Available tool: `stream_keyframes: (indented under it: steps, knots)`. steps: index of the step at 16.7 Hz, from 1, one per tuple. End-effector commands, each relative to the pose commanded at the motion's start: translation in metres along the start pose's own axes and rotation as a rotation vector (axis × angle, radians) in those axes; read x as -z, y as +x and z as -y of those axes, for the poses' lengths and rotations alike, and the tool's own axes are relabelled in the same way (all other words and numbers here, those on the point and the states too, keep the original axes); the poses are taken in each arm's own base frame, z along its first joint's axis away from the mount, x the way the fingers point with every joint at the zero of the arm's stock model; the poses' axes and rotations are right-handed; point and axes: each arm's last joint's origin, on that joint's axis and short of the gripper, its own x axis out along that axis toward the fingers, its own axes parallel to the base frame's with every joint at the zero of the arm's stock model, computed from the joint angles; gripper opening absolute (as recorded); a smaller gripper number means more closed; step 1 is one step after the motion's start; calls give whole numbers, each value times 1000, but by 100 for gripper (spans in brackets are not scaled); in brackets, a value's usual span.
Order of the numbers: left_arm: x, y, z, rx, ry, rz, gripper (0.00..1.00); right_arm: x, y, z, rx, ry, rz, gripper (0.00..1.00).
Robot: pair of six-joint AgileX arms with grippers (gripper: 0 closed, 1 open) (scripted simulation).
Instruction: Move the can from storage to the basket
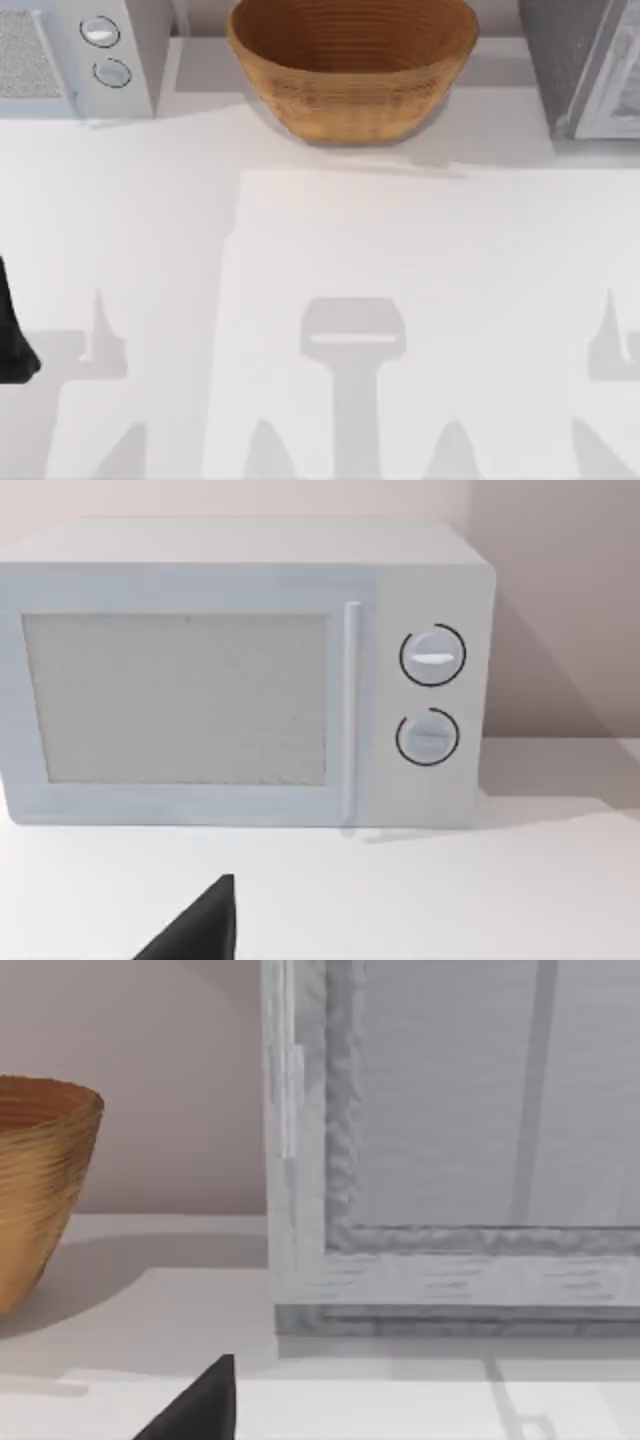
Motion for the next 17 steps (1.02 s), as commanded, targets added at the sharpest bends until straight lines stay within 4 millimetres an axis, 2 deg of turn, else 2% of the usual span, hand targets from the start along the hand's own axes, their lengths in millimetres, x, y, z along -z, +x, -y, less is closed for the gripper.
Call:
stream_keyframes:
  steps: [3,6,8,12,17]
  knots:
    - [0,0,0,0,0,0,100,-3,0,0,1,0,1,100]
    - [0,0,0,0,0,0,100,-26,0,-1,3,1,-2,100]
    - [0,0,0,0,0,0,100,-55,0,-2,5,1,1,100]
    - [0,0,0,0,0,0,100,-126,10,-5,9,1,-2,100]
    - [0,0,0,0,0,0,100,-221,42,-13,9,0,-2,100]
